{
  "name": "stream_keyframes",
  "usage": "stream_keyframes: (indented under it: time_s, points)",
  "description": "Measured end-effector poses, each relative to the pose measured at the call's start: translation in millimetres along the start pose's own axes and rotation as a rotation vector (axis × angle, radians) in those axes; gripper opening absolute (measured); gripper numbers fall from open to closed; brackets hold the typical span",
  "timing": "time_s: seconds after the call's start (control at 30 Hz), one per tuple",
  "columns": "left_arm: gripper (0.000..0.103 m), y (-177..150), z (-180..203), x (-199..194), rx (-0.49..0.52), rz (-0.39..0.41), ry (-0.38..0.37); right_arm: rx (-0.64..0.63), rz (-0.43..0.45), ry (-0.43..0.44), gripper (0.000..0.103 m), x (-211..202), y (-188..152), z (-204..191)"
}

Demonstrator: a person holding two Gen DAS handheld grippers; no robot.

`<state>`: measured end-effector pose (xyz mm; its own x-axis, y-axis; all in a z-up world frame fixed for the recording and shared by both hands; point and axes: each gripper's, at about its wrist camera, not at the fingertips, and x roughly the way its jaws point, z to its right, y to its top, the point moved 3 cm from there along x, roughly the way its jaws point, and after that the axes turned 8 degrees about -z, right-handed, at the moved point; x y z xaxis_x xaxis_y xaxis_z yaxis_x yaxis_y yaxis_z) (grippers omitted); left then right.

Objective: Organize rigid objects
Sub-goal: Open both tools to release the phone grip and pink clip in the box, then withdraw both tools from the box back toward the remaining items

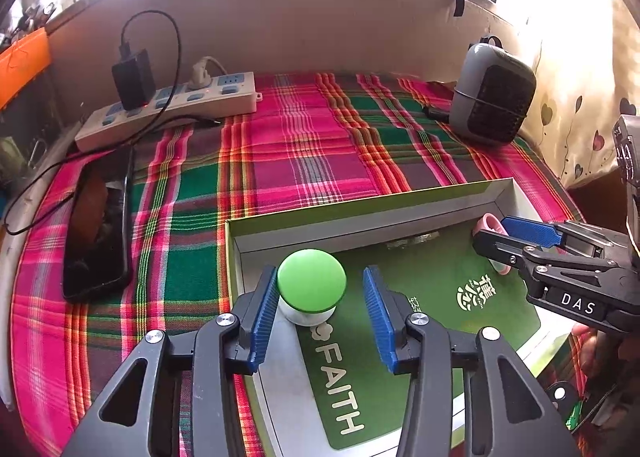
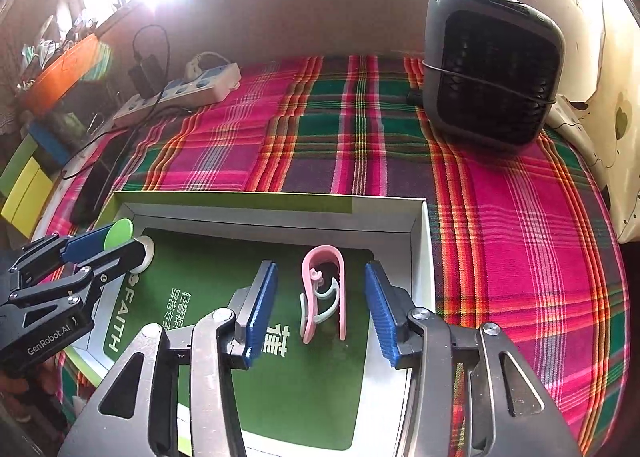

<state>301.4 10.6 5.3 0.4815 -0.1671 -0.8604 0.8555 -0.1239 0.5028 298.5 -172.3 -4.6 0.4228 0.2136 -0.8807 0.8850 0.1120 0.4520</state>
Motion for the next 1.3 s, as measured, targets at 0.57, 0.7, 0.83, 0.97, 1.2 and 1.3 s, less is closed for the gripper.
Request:
stream_keyframes:
  time_s: [0.57, 0.7, 0.83, 0.97, 1.2, 1.3]
  points:
    - [0.046, -11.2, 3.1, -21.9, -0.013, 0.035, 0.022, 0.002, 0.023, 0.005, 0.048, -15.3, -8.9, -3.1]
    - [0.047, -15.6, 6.3, -31.2, 0.001, 0.050, 0.041, 0.005, 0.040, 0.017, 0.048, -24.1, -11.5, -4.7]
    - [0.047, -20.5, 9.4, -40.1, 0.002, 0.068, 0.050, 0.006, 0.060, 0.026, 0.048, -33.5, -16.5, -7.7]
    - [0.047, -26.3, 11.8, -51.8, 0.003, 0.093, 0.060, 0.007, 0.071, 0.033, 0.048, -41.5, -23.4, -9.9]
    - [0.047, -37.6, 13.6, -71.3, 0.001, 0.127, 0.071, 0.024, 0.099, 0.030, 0.048, -59.2, -42.2, -8.0]
    - [0.047, -45.2, 15.4, -75.3, 0.005, 0.126, 0.084, 0.034, 0.109, 0.022, 0.048, -66.8, -52.0, -6.0]
